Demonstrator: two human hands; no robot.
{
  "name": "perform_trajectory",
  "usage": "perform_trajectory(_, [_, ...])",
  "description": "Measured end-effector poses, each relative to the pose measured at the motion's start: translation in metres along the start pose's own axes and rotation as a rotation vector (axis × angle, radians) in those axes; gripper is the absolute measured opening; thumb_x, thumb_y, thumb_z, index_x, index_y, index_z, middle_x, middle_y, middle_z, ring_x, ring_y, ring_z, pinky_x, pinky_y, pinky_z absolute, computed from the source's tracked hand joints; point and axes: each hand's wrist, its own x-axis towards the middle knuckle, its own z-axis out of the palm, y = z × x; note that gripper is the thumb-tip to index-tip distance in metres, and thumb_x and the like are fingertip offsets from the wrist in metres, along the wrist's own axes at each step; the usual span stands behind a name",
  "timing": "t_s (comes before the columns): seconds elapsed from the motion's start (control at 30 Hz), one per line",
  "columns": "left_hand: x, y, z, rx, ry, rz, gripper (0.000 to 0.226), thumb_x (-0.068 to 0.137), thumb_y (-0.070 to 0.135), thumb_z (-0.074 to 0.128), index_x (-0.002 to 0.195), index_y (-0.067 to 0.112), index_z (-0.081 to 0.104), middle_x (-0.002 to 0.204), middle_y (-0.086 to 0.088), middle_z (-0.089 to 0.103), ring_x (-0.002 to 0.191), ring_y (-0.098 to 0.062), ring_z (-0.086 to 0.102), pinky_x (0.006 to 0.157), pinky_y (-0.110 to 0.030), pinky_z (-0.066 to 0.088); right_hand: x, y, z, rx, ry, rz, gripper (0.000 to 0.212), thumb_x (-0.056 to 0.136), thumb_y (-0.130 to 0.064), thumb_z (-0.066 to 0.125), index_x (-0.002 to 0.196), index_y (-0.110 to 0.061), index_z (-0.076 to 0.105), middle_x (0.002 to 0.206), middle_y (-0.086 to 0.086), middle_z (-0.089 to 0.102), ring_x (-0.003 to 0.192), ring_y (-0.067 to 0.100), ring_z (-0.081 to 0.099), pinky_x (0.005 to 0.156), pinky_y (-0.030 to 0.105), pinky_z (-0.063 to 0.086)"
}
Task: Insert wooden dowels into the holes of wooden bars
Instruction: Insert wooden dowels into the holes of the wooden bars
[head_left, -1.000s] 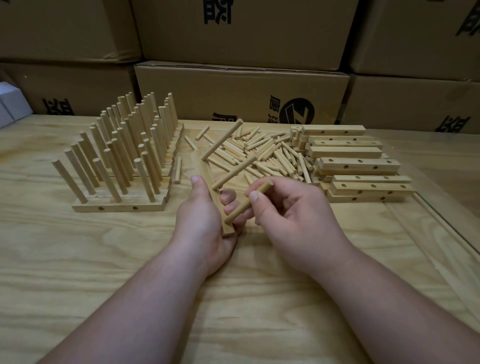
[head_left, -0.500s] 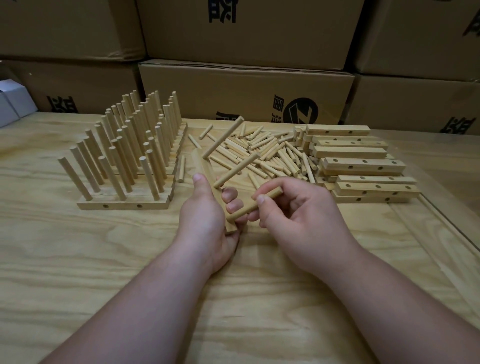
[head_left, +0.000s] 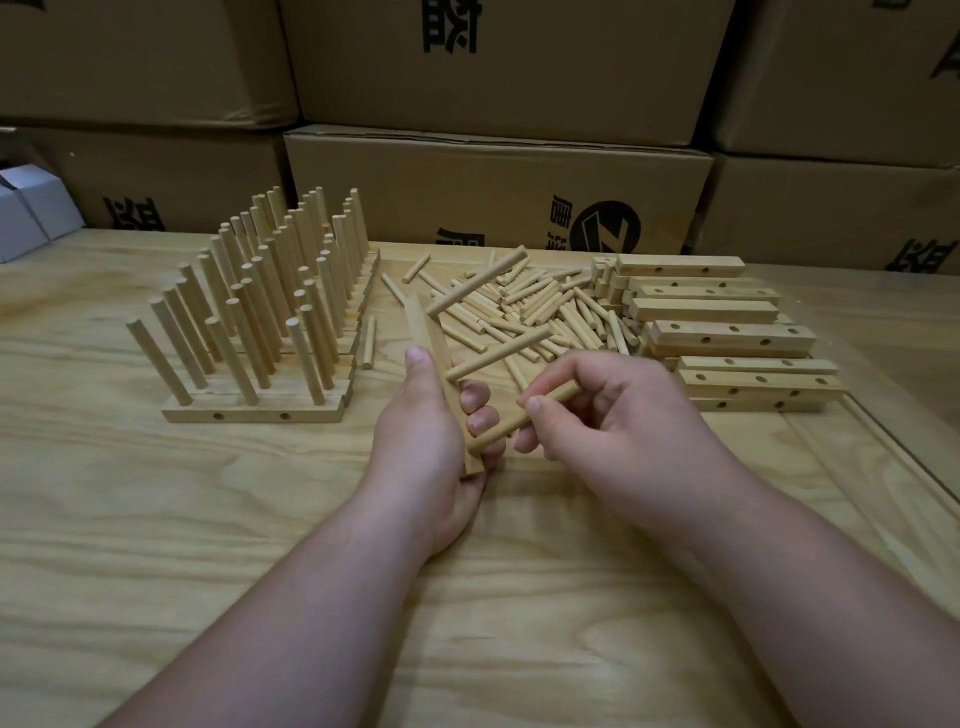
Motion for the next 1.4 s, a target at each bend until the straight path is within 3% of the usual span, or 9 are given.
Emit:
perform_trajectory(0.17, [-0.003, -0.004, 0.005, 0.038, -0.053, 0.085, 0.045, 0.105, 0.057, 0.033, 0.100, 0.022, 0.060, 0.059, 0.006, 0.049, 0.048, -0.009, 0.042, 0.050, -0.024, 0.037, 0.005, -0.001, -0.013, -0.306, -0.117, 0.086, 0.004, 0.086, -0.032, 0.071, 0.084, -0.030, 0.074, 0.068, -0.016, 0.067, 0.053, -0.001, 0.056, 0.046, 0.015, 0.044])
perform_trajectory(0.37, [-0.004, -0.005, 0.007, 0.052, -0.020, 0.141, 0.044, 0.107, 0.054, 0.031, 0.101, 0.020, 0.059, 0.058, 0.007, 0.049, 0.049, -0.009, 0.041, 0.051, -0.024, 0.036, 0.004, -0.006, -0.004, -0.479, -0.123, 0.071, 0.010, 0.089, -0.042, 0.070, 0.093, -0.036, 0.077, 0.072, -0.015, 0.072, 0.069, 0.000, 0.065, 0.067, 0.028, 0.056])
perform_trajectory(0.5, [-0.002, -0.004, 0.005, -0.007, 0.019, 0.128, 0.045, 0.106, 0.055, 0.032, 0.103, 0.020, 0.059, 0.058, 0.006, 0.048, 0.048, -0.010, 0.041, 0.049, -0.024, 0.036, 0.002, -0.005, 0.008, -0.511, -0.076, 0.013, 0.010, 0.090, -0.038, 0.069, 0.093, -0.031, 0.076, 0.060, -0.040, 0.057, 0.068, -0.016, 0.056, 0.058, 0.006, 0.042])
perform_trajectory(0.63, [-0.003, -0.003, 0.002, -0.024, -0.052, 0.079, 0.045, 0.105, 0.058, 0.032, 0.102, 0.021, 0.058, 0.059, 0.005, 0.047, 0.048, -0.011, 0.040, 0.047, -0.023, 0.037, 0.003, 0.000, 0.002, -0.403, -0.104, 0.079, 0.008, 0.090, -0.038, 0.071, 0.092, -0.033, 0.077, 0.069, -0.020, 0.070, 0.070, -0.004, 0.064, 0.059, 0.012, 0.048])
perform_trajectory(0.93, [-0.008, -0.002, 0.005, 0.023, 0.002, 0.134, 0.045, 0.106, 0.057, 0.030, 0.101, 0.023, 0.059, 0.059, 0.007, 0.049, 0.048, -0.009, 0.040, 0.048, -0.023, 0.034, -0.002, -0.003, 0.011, -0.425, -0.032, 0.064, 0.008, 0.089, -0.037, 0.071, 0.091, -0.033, 0.077, 0.074, -0.013, 0.073, 0.075, -0.001, 0.065, 0.068, 0.019, 0.051])
perform_trajectory(1.03, [-0.010, -0.003, 0.007, 0.029, 0.039, 0.154, 0.044, 0.106, 0.056, 0.030, 0.102, 0.022, 0.059, 0.060, 0.007, 0.049, 0.048, -0.007, 0.040, 0.046, -0.023, 0.033, -0.005, -0.004, 0.015, -0.483, 0.022, 0.036, 0.010, 0.088, -0.037, 0.070, 0.090, -0.031, 0.077, 0.062, -0.020, 0.064, 0.073, -0.003, 0.061, 0.058, 0.010, 0.044])
perform_trajectory(1.13, [-0.010, -0.004, 0.010, 0.021, 0.072, 0.164, 0.044, 0.107, 0.054, 0.030, 0.101, 0.022, 0.058, 0.062, 0.006, 0.049, 0.048, -0.007, 0.040, 0.046, -0.023, 0.032, -0.007, -0.004, 0.020, -0.538, 0.054, 0.003, 0.011, 0.089, -0.037, 0.068, 0.090, -0.030, 0.077, 0.051, -0.017, 0.057, 0.058, 0.000, 0.056, 0.051, 0.011, 0.038])
perform_trajectory(1.23, [-0.010, -0.005, 0.011, 0.052, 0.089, 0.178, 0.044, 0.107, 0.054, 0.028, 0.101, 0.022, 0.057, 0.062, 0.007, 0.048, 0.047, -0.007, 0.040, 0.046, -0.023, 0.032, -0.007, -0.003, 0.023, -0.566, 0.069, -0.013, 0.012, 0.089, -0.037, 0.067, 0.091, -0.030, 0.076, 0.062, -0.011, 0.065, 0.063, 0.007, 0.059, 0.057, 0.021, 0.045])
perform_trajectory(1.4, [-0.010, -0.004, 0.009, 0.042, 0.025, 0.166, 0.043, 0.107, 0.055, 0.028, 0.096, 0.022, 0.053, 0.058, 0.007, 0.045, 0.049, -0.009, 0.037, 0.047, -0.023, 0.032, -0.005, 0.000, 0.012, -0.387, -0.003, 0.102, 0.008, 0.089, -0.036, 0.071, 0.090, -0.032, 0.078, 0.071, -0.012, 0.071, 0.075, 0.000, 0.063, 0.063, 0.015, 0.048])
